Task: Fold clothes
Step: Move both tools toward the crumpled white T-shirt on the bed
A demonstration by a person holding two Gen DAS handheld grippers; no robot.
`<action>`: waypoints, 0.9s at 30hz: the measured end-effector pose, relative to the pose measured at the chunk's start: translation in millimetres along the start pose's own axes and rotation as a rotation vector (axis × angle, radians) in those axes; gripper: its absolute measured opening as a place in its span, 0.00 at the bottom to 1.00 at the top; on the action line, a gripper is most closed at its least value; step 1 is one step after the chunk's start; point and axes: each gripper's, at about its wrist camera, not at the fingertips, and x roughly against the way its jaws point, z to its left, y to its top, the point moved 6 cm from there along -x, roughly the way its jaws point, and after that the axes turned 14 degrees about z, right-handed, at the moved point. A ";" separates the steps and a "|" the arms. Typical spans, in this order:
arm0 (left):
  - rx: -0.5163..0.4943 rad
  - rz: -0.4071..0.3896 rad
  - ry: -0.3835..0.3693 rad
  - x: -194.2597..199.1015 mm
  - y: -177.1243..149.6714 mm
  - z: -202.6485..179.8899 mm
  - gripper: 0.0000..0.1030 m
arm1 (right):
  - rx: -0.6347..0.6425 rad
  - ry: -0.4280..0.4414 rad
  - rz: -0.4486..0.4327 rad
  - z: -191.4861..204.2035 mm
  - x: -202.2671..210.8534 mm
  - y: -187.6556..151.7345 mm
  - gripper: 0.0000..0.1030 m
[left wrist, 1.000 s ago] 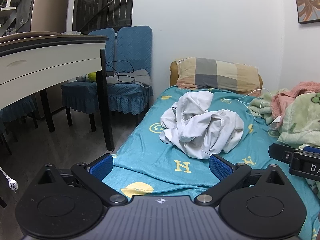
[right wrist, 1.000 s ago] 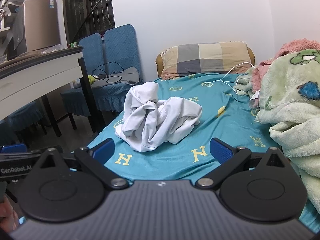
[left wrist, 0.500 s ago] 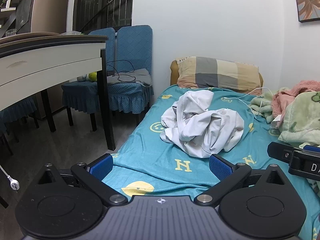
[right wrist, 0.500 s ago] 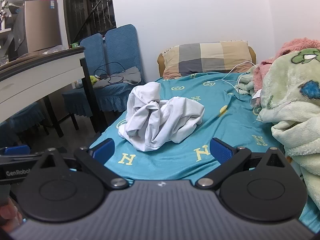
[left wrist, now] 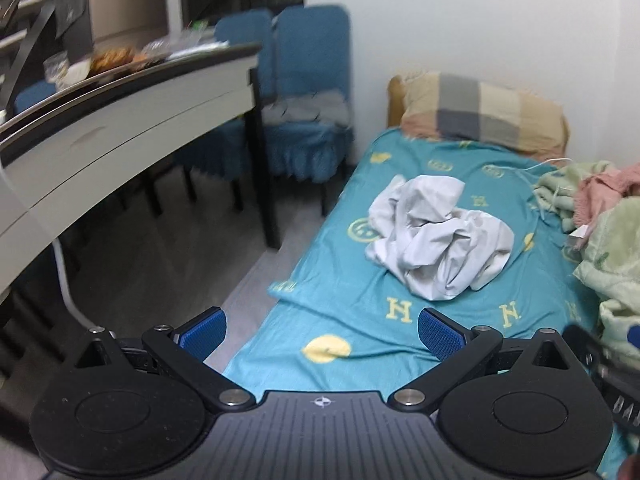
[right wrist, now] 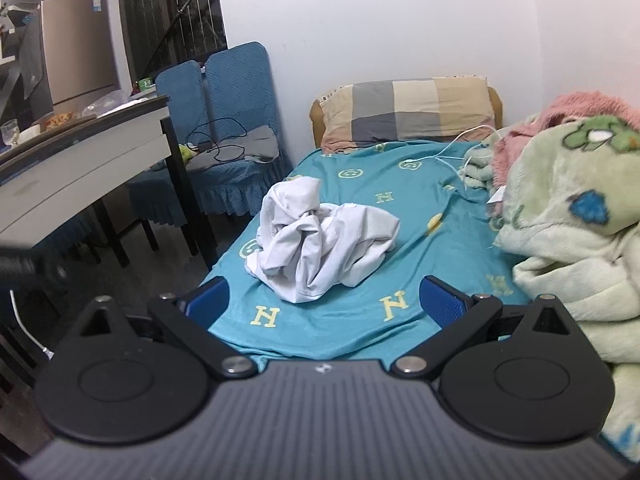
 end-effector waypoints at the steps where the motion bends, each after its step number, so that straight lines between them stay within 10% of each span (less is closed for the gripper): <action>1: 0.015 0.014 0.008 9.4 3.9 3.2 1.00 | 0.001 -0.002 0.003 -1.5 6.0 2.2 1.00; 27: -0.030 -0.088 -0.036 132.1 25.7 -16.0 1.00 | -0.046 0.109 0.038 5.0 99.6 40.9 1.00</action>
